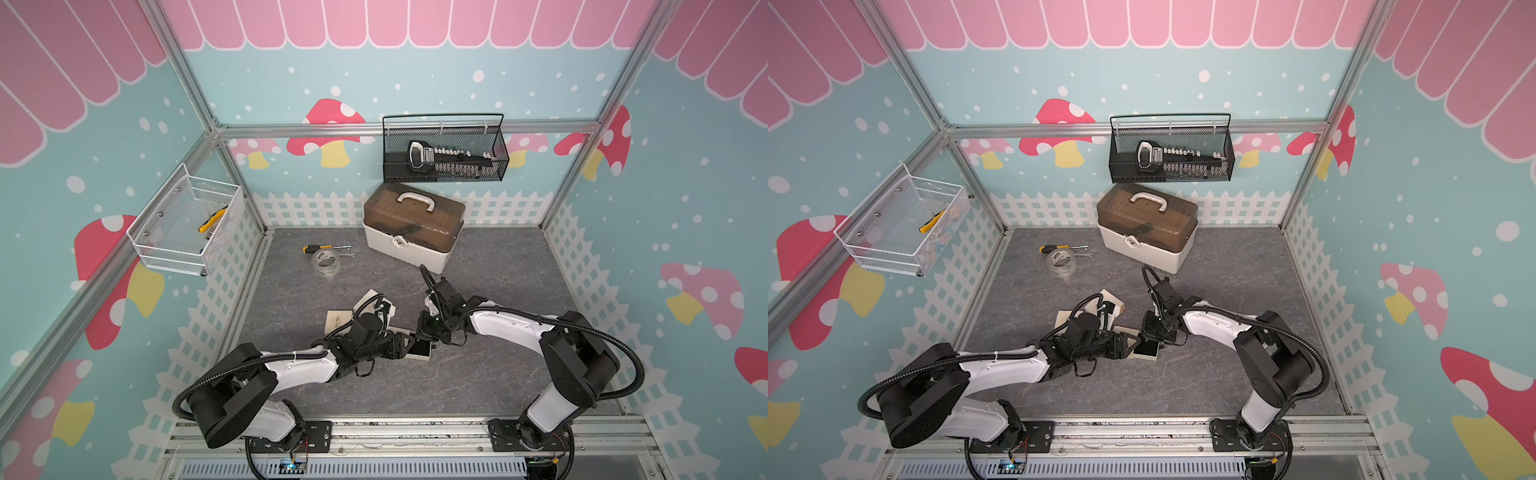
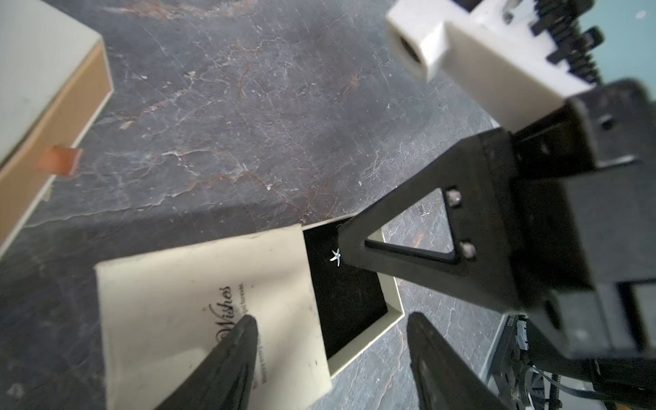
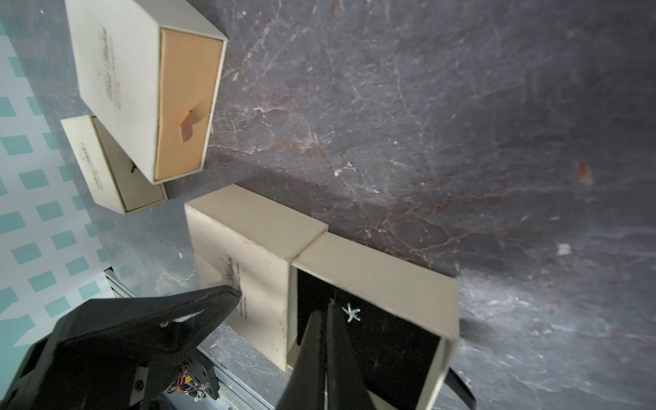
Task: Place the earrings into the drawer-style jewelry box
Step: Insert the earring into the inner lining.
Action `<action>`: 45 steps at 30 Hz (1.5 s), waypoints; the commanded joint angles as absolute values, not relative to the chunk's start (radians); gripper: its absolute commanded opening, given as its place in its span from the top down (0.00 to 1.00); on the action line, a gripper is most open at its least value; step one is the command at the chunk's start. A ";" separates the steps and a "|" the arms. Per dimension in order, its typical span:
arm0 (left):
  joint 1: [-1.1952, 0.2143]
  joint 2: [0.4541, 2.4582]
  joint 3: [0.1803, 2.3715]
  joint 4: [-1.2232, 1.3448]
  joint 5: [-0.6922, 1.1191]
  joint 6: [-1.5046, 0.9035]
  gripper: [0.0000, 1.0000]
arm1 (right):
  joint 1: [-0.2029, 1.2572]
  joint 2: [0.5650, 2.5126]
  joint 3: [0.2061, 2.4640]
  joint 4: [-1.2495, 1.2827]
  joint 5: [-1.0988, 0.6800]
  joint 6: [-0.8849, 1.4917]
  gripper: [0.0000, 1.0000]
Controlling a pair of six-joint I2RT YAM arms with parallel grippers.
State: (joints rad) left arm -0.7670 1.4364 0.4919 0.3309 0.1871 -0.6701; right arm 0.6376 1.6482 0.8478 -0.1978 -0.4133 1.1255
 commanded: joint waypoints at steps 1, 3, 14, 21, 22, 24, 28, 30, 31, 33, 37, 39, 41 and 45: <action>-0.762 1.457 0.495 0.259 0.181 -0.659 0.32 | 0.647 1.642 0.875 -0.239 -0.383 1.115 0.96; -0.762 1.450 0.500 0.253 0.181 -0.657 0.32 | 0.648 1.631 0.883 -0.245 -0.378 1.111 0.92; -0.763 1.399 0.502 0.231 0.177 -0.652 0.32 | 0.660 1.572 0.936 -0.352 -0.312 1.055 0.80; -0.777 1.398 0.480 0.287 0.204 -0.648 0.32 | 0.680 1.621 0.976 -0.360 -0.330 1.028 0.95; -0.779 1.406 0.481 0.295 0.210 -0.650 0.32 | 0.681 1.628 0.978 -0.359 -0.330 1.026 0.96; -0.783 1.416 0.482 0.306 0.215 -0.651 0.32 | 0.682 1.640 0.980 -0.358 -0.328 1.024 0.97; -0.793 1.429 0.484 0.320 0.218 -0.653 0.32 | 0.683 1.660 0.980 -0.358 -0.325 1.023 0.99; -0.796 1.437 0.486 0.321 0.220 -0.652 0.32 | 0.684 1.667 0.979 -0.360 -0.319 1.023 0.99; -0.797 1.440 0.488 0.323 0.222 -0.650 0.32 | 0.683 1.668 0.977 -0.364 -0.315 1.022 0.99; -0.799 1.446 0.490 0.326 0.224 -0.650 0.32 | 0.684 1.673 0.976 -0.371 -0.307 1.019 0.99; -0.801 1.454 0.494 0.328 0.225 -0.650 0.32 | 0.683 1.676 0.971 -0.381 -0.298 1.017 1.00; -0.801 1.457 0.494 0.328 0.225 -0.650 0.32 | 0.683 1.679 0.971 -0.386 -0.290 1.014 1.00; -0.803 1.457 0.493 0.328 0.225 -0.648 0.32 | 0.683 1.680 0.968 -0.388 -0.287 1.014 1.00; -0.802 1.454 0.493 0.325 0.222 -0.649 0.32 | 0.683 1.685 0.964 -0.390 -0.285 1.012 1.00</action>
